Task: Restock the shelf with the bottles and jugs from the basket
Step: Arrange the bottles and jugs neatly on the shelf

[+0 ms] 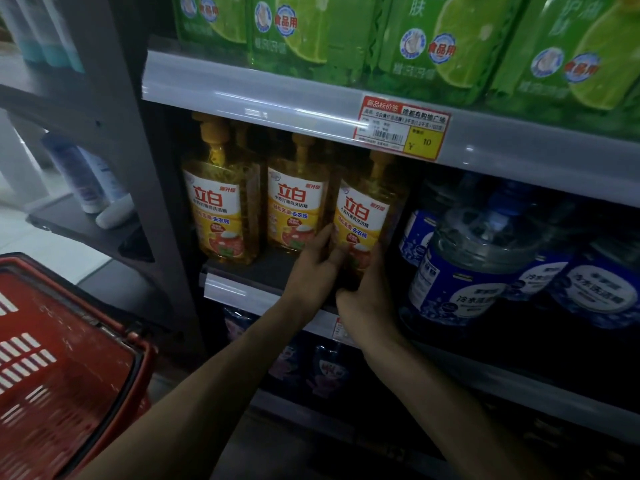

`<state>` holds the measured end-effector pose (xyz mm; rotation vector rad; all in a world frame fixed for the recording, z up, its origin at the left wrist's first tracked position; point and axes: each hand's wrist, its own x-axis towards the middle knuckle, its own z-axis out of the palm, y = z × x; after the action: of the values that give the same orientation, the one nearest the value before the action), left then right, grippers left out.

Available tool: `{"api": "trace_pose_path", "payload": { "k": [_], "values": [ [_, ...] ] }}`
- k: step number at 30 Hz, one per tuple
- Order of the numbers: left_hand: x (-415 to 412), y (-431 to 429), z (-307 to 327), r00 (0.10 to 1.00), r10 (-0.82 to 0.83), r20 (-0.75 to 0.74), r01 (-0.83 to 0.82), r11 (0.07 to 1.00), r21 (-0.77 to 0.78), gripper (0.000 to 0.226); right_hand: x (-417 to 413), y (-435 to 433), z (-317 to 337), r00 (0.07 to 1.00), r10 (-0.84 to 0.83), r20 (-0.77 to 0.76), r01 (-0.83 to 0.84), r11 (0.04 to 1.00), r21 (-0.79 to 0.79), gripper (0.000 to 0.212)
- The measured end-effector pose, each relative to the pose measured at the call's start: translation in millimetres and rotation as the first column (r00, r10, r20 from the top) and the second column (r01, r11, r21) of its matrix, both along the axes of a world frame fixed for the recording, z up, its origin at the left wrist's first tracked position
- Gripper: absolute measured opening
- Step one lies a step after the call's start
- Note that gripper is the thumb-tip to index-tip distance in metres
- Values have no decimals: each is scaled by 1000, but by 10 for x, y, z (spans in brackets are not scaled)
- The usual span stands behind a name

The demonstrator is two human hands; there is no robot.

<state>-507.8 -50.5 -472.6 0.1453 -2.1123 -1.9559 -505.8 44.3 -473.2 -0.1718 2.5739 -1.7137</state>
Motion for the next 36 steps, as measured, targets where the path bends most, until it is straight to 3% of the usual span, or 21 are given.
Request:
{"api": "trace_pose_path", "payload": {
  "k": [4,12,15,23,30,33,36],
  "values": [
    [-47,54,52,1000,-20,2,20,997,69,57,6,29,-23,999,-9,-31,10,1000,15,98],
    [-125,111,58,999,31,-28,-27,989,144,53,-41,226,174,991,-106,84,120,977,-178,79],
    [-149,115,79,999,28,-26,-24,986,168,62,-21,224,207,991,-91,98,109,974,-199,81],
    [-110,214,111,998,64,-25,-55,965,258,49,30,220,178,992,-92,86,109,972,-209,85],
    [67,260,143,998,53,-14,-47,959,280,52,-55,256,187,993,-105,61,115,973,-202,88],
    [90,251,119,996,94,-4,-91,965,246,48,-62,233,171,994,-89,58,99,973,-208,89],
    [81,205,52,987,155,-37,-152,986,68,44,-127,175,82,994,-102,24,105,977,-186,90]
  ]
}}
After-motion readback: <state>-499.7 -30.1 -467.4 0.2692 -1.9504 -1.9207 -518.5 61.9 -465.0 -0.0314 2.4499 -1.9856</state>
